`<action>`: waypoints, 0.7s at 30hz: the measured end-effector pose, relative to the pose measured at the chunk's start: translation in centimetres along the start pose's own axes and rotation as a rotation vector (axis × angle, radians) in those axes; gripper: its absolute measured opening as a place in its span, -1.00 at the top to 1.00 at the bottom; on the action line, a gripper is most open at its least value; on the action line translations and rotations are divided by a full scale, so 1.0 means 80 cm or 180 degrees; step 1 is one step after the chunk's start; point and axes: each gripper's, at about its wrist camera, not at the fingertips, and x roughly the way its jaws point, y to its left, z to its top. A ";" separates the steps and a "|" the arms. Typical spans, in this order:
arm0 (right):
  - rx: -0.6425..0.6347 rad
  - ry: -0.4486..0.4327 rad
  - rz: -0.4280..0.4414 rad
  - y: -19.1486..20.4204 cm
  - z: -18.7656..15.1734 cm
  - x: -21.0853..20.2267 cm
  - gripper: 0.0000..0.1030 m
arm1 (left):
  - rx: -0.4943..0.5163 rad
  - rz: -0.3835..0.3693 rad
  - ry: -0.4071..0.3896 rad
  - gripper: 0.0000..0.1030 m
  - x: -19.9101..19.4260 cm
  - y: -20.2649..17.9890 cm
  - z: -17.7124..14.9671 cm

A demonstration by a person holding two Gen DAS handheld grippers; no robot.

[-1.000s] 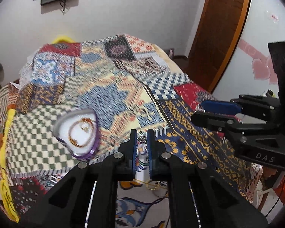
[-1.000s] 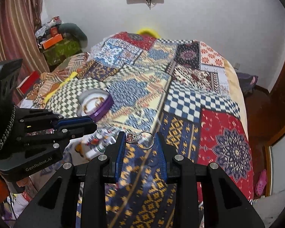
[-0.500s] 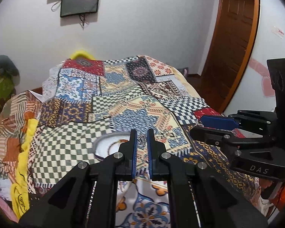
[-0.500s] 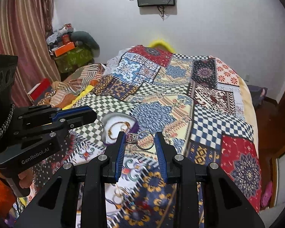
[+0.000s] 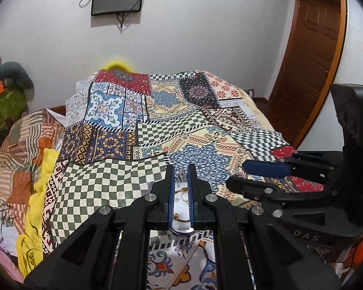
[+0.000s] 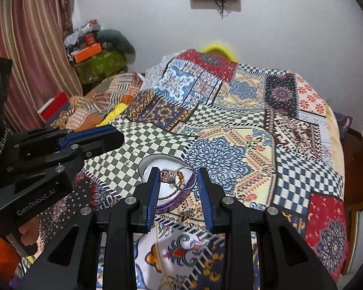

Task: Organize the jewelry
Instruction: 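Carry the silver ring to the purple tin and open the right tool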

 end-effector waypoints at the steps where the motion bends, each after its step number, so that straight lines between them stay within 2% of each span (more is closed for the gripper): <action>1: -0.0017 0.0035 0.0004 0.001 0.001 0.006 0.45 | -0.0014 0.0005 0.0024 0.84 0.006 0.003 0.000; 11: -0.0145 0.0362 0.0007 0.002 -0.001 0.053 0.45 | -0.0168 -0.0103 0.0305 0.84 0.064 0.033 -0.008; 21: -0.0352 0.0589 0.0036 0.017 -0.005 0.087 0.45 | -0.0224 -0.0189 0.0546 0.84 0.105 0.043 -0.024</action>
